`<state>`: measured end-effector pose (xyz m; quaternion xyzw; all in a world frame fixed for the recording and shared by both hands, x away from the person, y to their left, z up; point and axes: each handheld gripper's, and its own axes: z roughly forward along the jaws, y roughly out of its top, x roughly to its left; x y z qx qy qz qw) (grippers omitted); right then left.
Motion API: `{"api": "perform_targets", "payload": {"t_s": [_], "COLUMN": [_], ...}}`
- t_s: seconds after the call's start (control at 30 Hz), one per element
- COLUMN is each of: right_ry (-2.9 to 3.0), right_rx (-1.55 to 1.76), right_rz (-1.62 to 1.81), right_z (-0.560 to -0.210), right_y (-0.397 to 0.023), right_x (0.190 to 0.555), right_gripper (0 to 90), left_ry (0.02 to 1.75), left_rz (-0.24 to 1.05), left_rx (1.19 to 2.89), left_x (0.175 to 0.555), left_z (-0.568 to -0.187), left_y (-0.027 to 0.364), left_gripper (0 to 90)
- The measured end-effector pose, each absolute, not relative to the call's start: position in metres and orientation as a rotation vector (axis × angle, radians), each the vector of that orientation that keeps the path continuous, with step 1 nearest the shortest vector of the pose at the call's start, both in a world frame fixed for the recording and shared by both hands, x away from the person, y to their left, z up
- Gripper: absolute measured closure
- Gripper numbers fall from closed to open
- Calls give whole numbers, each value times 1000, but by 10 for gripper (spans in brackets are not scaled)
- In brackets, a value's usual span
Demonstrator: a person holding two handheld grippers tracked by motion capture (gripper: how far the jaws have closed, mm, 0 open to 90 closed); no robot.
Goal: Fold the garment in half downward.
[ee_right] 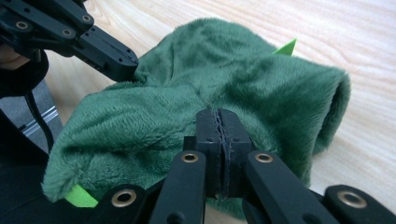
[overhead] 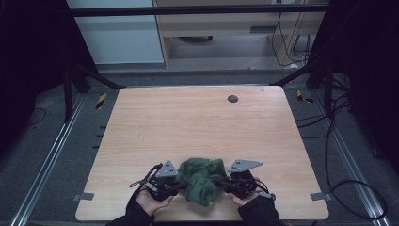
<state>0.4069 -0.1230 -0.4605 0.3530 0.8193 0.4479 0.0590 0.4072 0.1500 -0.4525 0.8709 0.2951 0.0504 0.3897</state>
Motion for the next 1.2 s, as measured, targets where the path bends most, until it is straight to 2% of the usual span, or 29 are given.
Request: {"api": "perform_targets", "payload": {"t_s": [0.4,0.67,1.2], "right_ry": [2523,2459,2224], "right_rx": [1079,1080,1224], "right_rz": [1307,1356,1322], "right_z": [-473,-462,-451], "right_y": [-123,-130,-181], "right_x": [405,408,428], "right_gripper": [879,867,805], "left_ry": [762,823,1009], "left_rz": [110,196,353], "left_rx": [2265,2172,2089], "left_x": [408,415,434], "left_z": [-464,-447,-445], "left_y": [147,166,213], "left_gripper": [897,877,719]}}
